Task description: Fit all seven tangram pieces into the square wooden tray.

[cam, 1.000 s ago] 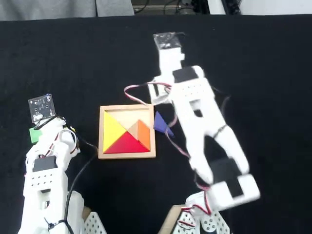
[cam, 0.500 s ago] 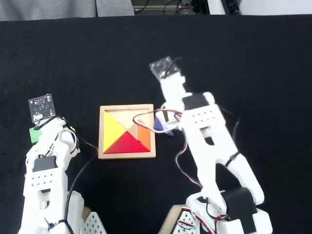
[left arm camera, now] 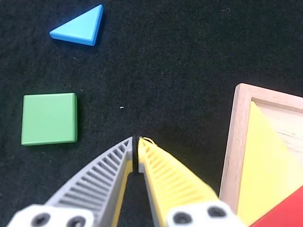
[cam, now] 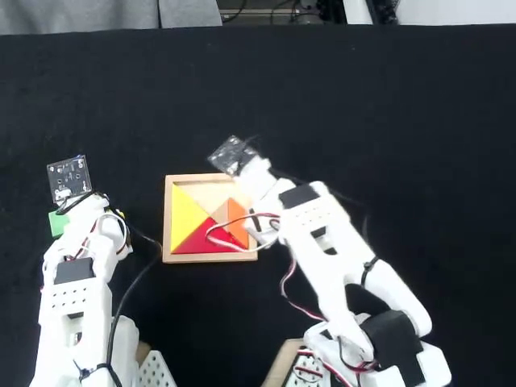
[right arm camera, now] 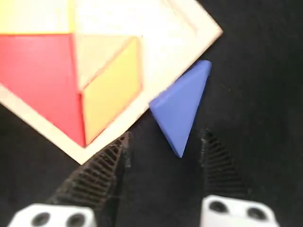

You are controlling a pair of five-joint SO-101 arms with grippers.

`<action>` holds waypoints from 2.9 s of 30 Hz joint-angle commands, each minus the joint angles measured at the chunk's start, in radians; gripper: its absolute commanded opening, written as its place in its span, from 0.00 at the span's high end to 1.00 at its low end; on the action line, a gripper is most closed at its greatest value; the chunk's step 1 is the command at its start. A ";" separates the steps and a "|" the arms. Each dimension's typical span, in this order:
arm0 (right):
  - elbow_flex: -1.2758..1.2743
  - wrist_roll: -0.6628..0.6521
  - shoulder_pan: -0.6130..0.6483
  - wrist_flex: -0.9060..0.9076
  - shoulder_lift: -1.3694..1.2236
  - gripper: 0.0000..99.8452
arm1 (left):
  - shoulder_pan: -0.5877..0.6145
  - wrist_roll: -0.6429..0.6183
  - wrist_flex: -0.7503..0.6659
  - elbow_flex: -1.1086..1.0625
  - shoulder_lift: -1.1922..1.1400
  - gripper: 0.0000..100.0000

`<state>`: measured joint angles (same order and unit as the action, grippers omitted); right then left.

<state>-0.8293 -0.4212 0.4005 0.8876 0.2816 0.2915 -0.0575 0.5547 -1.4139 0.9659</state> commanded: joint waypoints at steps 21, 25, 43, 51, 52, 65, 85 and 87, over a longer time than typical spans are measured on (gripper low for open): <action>0.122 0.044 0.017 -0.086 -0.166 0.77 | 0.004 -0.005 -0.018 0.004 0.017 0.97; 0.122 0.038 0.017 -0.092 -0.177 0.83 | 0.004 -0.005 -0.018 0.004 0.017 0.97; 0.151 0.008 -0.048 -0.086 -0.194 0.95 | 0.004 -0.005 -0.018 -0.001 0.017 0.97; 0.194 0.015 -0.186 -0.086 -0.194 0.95 | 0.002 -0.005 -0.018 -0.001 0.017 0.97; 0.196 0.015 -0.193 -0.086 -0.194 0.95 | 0.002 -0.005 -0.018 -0.001 0.017 0.97; 0.211 0.044 -0.252 -0.066 -0.194 0.95 | 0.004 -0.005 -0.018 -0.001 0.017 0.97; 0.194 0.163 -0.247 -0.023 -0.041 0.79 | -0.001 -0.005 -0.018 -0.001 0.017 0.97; 0.220 0.152 -0.230 0.005 -0.076 0.73 | -0.001 -0.005 -0.018 -0.001 0.017 0.97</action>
<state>-0.6406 -0.2708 0.1350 0.8646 0.2110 0.2915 -0.0575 0.5547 -1.4200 0.9659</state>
